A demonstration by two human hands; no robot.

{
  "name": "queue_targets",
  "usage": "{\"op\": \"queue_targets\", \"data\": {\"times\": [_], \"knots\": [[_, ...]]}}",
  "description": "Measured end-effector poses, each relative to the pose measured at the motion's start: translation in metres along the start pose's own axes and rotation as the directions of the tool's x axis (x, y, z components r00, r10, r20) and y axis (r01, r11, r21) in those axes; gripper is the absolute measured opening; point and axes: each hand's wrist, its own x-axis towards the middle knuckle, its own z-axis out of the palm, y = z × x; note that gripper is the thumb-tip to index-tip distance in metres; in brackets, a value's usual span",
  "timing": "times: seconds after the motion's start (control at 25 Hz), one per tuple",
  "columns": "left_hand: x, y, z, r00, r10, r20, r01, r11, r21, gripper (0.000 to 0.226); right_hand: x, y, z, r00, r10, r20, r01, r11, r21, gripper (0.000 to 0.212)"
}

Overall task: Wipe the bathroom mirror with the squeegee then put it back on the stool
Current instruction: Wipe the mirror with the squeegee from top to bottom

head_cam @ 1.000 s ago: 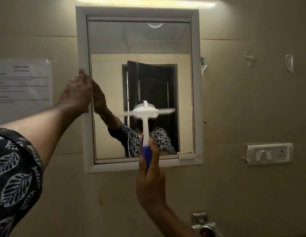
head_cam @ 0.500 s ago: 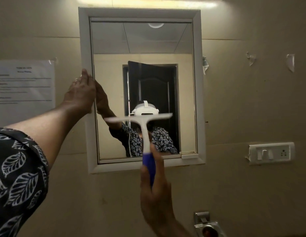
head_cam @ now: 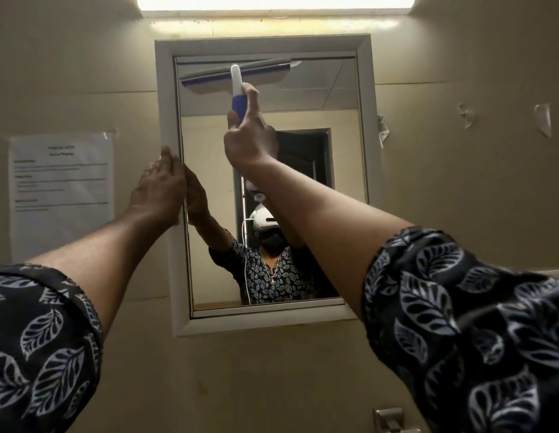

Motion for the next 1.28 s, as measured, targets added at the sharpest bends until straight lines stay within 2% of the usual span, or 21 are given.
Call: {"op": "queue_targets", "data": {"times": [0.12,0.28,0.4,0.56,0.68,0.84,0.96,1.08,1.16,1.28], "knots": [[-0.001,-0.003,0.000,1.000,0.011,-0.007,-0.011,1.000,-0.024,0.104,-0.016,0.009,0.013,1.000,0.019,0.002,-0.019,1.000,0.019,0.046],[-0.002,-0.011,0.001,0.999,0.028,-0.024,-0.030,0.996,-0.084,0.107,-0.099,0.046,0.024,1.000,0.028,0.014,-0.029,0.995,0.091,0.053],[-0.001,-0.013,0.002,0.998,0.035,-0.053,-0.040,0.995,-0.094,0.104,-0.190,0.076,0.027,0.992,0.109,0.069,-0.116,0.989,0.097,0.055],[-0.003,-0.013,0.002,0.998,0.027,-0.058,-0.032,0.995,-0.090,0.104,-0.283,0.096,0.026,0.950,0.282,0.137,-0.284,0.959,-0.006,0.056],[-0.003,-0.011,0.002,0.997,0.024,-0.078,-0.031,0.996,-0.084,0.099,-0.310,0.091,0.026,0.912,0.390,0.131,-0.384,0.921,-0.066,0.067],[-0.004,-0.009,0.001,0.997,0.021,-0.074,-0.027,0.996,-0.081,0.096,-0.309,0.072,0.012,0.860,0.457,0.230,-0.456,0.888,-0.057,0.062],[-0.005,-0.009,0.000,0.997,0.017,-0.073,-0.023,0.996,-0.081,0.094,-0.273,0.041,-0.014,0.915,0.338,0.222,-0.362,0.929,0.077,0.054],[-0.006,-0.009,-0.001,0.997,0.020,-0.078,-0.027,0.996,-0.089,0.093,-0.190,0.016,-0.039,0.992,0.097,0.076,-0.110,0.975,0.192,0.042],[-0.005,-0.009,-0.001,0.997,0.015,-0.072,-0.022,0.995,-0.096,0.097,-0.123,0.001,-0.052,1.000,-0.030,-0.010,0.031,0.993,0.118,0.041],[-0.005,-0.008,0.000,0.998,0.009,-0.067,-0.015,0.996,-0.092,0.099,-0.041,-0.014,-0.061,0.992,-0.103,-0.066,0.103,0.995,-0.004,0.037]]}}
